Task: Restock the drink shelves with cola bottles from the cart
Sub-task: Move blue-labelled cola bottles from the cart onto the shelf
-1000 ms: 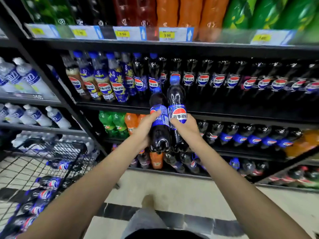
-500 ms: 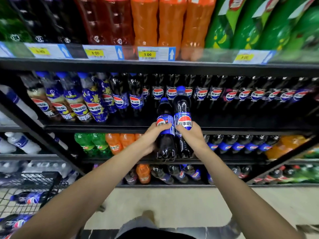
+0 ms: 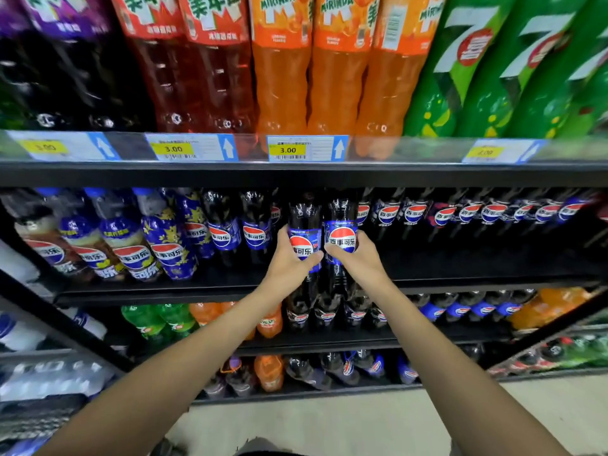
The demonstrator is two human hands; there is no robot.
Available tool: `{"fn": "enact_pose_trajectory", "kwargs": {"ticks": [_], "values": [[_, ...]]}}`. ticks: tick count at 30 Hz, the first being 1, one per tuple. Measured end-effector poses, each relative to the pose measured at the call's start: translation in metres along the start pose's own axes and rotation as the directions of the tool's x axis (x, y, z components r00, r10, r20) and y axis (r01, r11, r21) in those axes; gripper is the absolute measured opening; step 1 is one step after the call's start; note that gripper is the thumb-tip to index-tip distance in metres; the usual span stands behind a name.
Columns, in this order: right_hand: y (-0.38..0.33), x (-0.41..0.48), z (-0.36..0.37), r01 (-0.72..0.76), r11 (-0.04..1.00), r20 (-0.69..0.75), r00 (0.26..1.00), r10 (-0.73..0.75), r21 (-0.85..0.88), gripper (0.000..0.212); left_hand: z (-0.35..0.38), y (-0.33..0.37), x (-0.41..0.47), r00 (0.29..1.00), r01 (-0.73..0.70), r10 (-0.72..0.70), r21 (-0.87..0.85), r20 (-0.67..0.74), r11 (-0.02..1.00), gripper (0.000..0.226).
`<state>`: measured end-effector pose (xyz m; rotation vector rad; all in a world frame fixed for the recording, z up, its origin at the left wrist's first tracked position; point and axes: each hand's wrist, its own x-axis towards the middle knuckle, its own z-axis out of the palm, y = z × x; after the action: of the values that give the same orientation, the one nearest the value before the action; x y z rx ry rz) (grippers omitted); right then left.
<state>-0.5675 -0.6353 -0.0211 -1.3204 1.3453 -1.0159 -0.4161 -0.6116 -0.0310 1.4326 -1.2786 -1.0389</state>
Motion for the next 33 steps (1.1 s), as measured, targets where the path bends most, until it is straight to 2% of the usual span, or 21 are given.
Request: {"fn": "enact_pose_trajectory", "kwargs": {"ticks": [5,9,19,24,33], "values": [[0.012,0.011,0.010,0.030,0.999,-0.022,0.999,-0.030,0.031,0.037,-0.002,-0.012,0.015,0.996,-0.090,0.089,0.047,0.030,0.995,0.079],[0.016,0.018,0.010,0.064,0.996,-0.047,0.997,-0.062,0.064,0.041,0.001,-0.016,0.024,0.989,-0.139,0.135,0.061,0.065,0.988,0.077],[0.025,0.037,0.014,0.112,0.994,0.040,0.993,-0.112,0.001,0.060,-0.001,-0.035,0.032,0.989,-0.145,0.147,0.077,-0.015,0.986,0.080],[0.036,0.039,0.018,0.128,0.990,0.063,0.989,-0.131,0.056,0.068,0.001,-0.041,0.033,0.987,-0.156,0.158,0.094,-0.019,0.983,0.081],[0.038,0.049,0.016,0.106,0.994,0.141,0.985,-0.100,-0.040,0.077,0.005,-0.037,0.049,0.991,-0.120,0.128,0.130,-0.048,0.984,0.084]]}}
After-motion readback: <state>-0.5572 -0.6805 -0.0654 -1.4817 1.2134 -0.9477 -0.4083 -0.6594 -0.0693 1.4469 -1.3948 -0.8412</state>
